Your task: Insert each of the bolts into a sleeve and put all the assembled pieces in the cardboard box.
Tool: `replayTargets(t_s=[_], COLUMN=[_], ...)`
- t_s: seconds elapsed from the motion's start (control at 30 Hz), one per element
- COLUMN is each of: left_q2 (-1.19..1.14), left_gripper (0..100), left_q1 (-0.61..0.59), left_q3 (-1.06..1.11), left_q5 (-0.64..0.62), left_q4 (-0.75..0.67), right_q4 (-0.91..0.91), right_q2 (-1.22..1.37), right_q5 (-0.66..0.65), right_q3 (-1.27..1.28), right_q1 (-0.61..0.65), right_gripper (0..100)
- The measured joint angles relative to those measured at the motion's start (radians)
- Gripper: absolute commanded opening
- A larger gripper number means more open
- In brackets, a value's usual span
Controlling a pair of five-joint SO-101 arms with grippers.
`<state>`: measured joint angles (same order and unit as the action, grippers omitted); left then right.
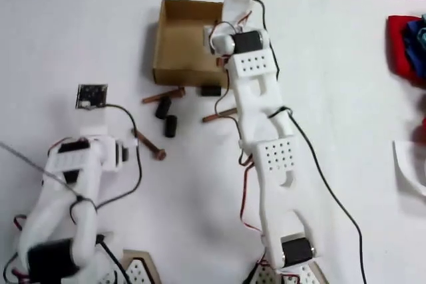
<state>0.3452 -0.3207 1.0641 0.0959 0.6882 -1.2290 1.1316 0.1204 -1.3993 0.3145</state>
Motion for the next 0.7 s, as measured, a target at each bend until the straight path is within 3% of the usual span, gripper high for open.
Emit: replayTargets(t_s=[0.7], left_q2=[-0.021], left_gripper=[22], left_q1=[0.000], left_q3=[-0.017], left_q5=[-0.003], left_q4=[0.011], right_q4=[0.098], right_q2=[0.089], right_q5=[0.000], right_q3=[0.028], right_q1=[-0.014], right_gripper=[2.0])
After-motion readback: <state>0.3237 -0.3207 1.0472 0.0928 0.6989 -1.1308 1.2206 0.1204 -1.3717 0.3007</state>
